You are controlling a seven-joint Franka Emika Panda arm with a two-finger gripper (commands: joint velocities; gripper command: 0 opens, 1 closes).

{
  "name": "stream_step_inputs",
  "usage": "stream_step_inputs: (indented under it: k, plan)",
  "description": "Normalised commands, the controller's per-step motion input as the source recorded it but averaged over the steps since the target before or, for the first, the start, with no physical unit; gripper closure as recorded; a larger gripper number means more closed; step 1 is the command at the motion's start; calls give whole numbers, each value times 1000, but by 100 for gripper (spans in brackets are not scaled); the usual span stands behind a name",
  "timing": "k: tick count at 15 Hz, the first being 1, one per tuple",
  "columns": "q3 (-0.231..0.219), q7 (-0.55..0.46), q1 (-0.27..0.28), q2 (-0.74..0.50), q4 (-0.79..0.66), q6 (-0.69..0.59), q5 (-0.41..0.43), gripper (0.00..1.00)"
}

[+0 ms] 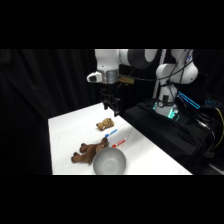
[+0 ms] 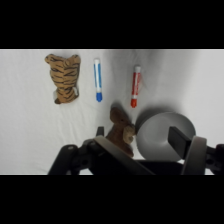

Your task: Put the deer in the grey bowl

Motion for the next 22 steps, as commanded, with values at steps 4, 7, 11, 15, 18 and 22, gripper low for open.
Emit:
stream_step_inputs:
  k: [4,7,11,15,18,22]
  plan:
    - [-12,-26,-31,149,164,17,-23,0]
    - [-37,-87,-66,471,522,47,-41,0]
    - [-14,-102,-57,532,629,4,-21,0]
    - [50,-86,-8,439,512,0,22,0]
    - [60,-52,29,432,461,35,0,0]
    - [11,-48,22,392,417,48,-55,0]
